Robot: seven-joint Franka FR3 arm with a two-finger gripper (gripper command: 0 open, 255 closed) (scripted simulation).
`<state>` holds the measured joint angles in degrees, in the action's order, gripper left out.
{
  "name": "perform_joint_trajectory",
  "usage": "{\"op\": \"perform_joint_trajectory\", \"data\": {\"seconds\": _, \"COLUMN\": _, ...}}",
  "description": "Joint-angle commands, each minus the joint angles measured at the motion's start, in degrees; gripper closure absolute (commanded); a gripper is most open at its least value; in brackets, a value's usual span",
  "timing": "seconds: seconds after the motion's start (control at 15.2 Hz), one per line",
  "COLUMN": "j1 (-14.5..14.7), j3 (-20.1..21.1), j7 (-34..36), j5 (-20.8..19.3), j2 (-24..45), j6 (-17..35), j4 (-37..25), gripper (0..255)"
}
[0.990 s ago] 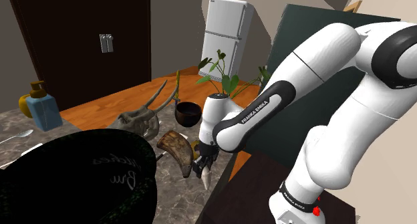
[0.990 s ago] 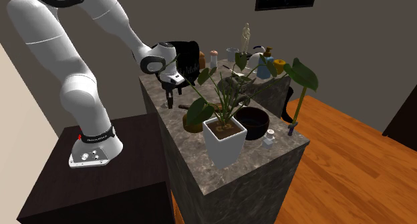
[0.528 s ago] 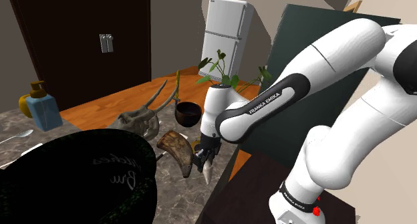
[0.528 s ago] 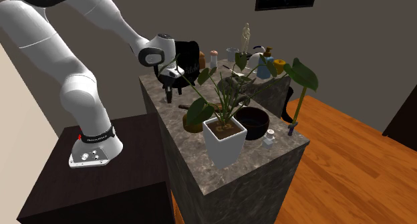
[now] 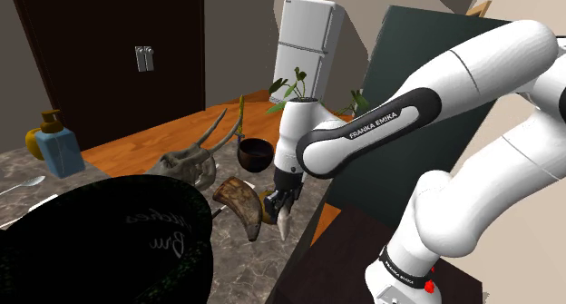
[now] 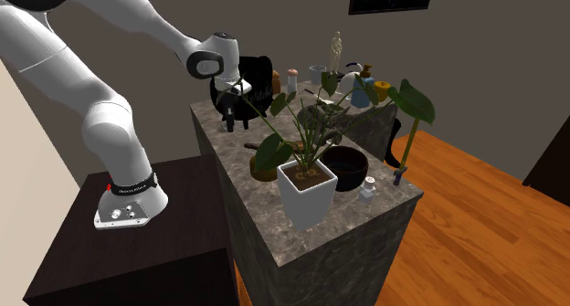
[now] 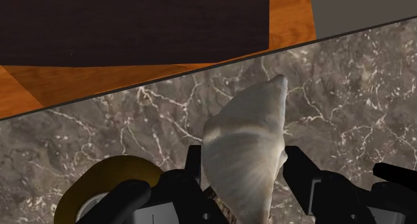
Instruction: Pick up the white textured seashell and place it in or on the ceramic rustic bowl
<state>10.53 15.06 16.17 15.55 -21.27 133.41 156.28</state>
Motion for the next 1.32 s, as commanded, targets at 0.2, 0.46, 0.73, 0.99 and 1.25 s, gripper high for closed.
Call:
{"op": "perform_joint_trajectory", "data": {"seconds": 0.2, "j1": 0.0, "j3": -0.5, "j7": 0.5, "j5": -0.4, "j2": -3.3, "j6": -5.1, "j4": -1.7, "gripper": 255}}
{"op": "perform_joint_trajectory", "data": {"seconds": 0.46, "j1": -1.0, "j3": -1.6, "j7": -0.3, "j5": -1.5, "j2": -3.6, "j6": -7.8, "j4": -4.0, "gripper": 255}}
{"op": "perform_joint_trajectory", "data": {"seconds": 0.73, "j1": -4.4, "j3": -4.7, "j7": -4.4, "j5": -4.5, "j2": 2.3, "j6": -7.4, "j4": -9.0, "gripper": 255}}
{"op": "perform_joint_trajectory", "data": {"seconds": 0.99, "j1": -7.1, "j3": -7.4, "j7": -8.0, "j5": -6.8, "j2": 8.5, "j6": -7.5, "j4": -14.9, "gripper": 255}}
{"op": "perform_joint_trajectory", "data": {"seconds": 1.25, "j1": -9.3, "j3": -9.8, "j7": -11.3, "j5": -8.5, "j2": 14.9, "j6": -8.4, "j4": -21.7, "gripper": 255}}
